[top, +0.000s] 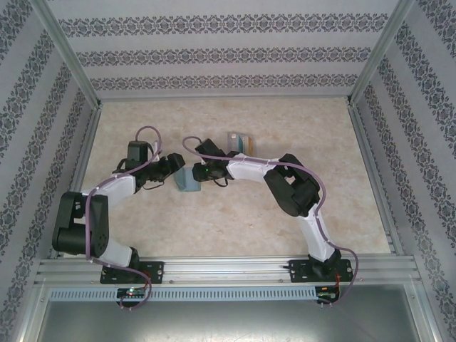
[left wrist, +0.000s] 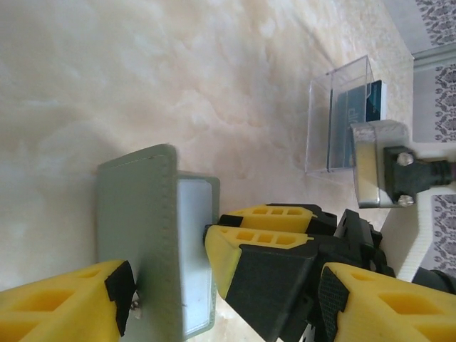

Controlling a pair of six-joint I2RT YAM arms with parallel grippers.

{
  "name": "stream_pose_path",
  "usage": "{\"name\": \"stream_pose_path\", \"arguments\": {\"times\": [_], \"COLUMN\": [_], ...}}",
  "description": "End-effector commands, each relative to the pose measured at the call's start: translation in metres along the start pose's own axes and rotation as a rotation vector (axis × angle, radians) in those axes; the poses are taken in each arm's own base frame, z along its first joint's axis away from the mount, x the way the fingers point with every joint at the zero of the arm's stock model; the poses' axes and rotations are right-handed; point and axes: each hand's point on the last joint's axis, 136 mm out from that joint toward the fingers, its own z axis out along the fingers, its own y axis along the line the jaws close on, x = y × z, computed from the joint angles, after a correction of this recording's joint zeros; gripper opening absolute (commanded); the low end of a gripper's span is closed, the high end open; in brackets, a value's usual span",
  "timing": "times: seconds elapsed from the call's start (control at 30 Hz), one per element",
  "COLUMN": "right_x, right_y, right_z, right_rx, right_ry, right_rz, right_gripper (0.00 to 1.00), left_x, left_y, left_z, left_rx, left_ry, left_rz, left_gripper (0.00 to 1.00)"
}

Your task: Put the credit cards into the card holder

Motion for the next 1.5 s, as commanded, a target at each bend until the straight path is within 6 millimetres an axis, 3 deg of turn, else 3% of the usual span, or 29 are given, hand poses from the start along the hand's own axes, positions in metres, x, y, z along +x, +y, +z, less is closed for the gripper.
{"name": "stream_pose_path", "arguments": {"times": [0.0,0.23,0.37,0.5,0.7,1.0,1.23,1.47], "right_x": [0.008,0.006,0.003,0.0,-0.007,-0.008,0.001,-0.01], "right_y": [-0.001,-0.009,-0.013,-0.014,-0.014,-0.027,-0.038,-0.026], "right_z": [-0.003,0.001,-0.003,-0.013,-0.026,-0.04,-0.049,-0.067], "right_rx": [-0.042,-0.104,-0.116,-0.126,-0.111,-0.01,0.036,-0.025], "right_ry": [0.024,0.009,-0.015,-0.041,-0.063,-0.093,-0.094,-0.127], "right_rz": [0.038,0.124,0.158,0.18,0.173,0.168,0.18,0.243], "right_gripper": [0.25,0.25,0.27,0.36,0.38,0.4,0.4,0.43], "left_x": [-0.002,0.005,0.008,0.005,0.0,0.011,0.021,0.021], "left_y": [-0.024,-0.051,-0.041,-0.034,-0.034,-0.016,-0.029,-0.025], "left_z": [0.008,0.023,0.031,0.03,0.024,0.042,0.051,0.053], "left_rx": [0.106,0.171,0.146,0.096,0.043,0.019,0.083,0.06], "left_ry": [0.001,0.048,0.055,0.034,0.032,0.09,0.145,0.15], "left_rz": [0.025,0.073,0.054,0.062,0.096,0.057,0.074,0.069], "left_gripper": [0.72,0.77,0.78,0.78,0.78,0.78,0.79,0.79]}}
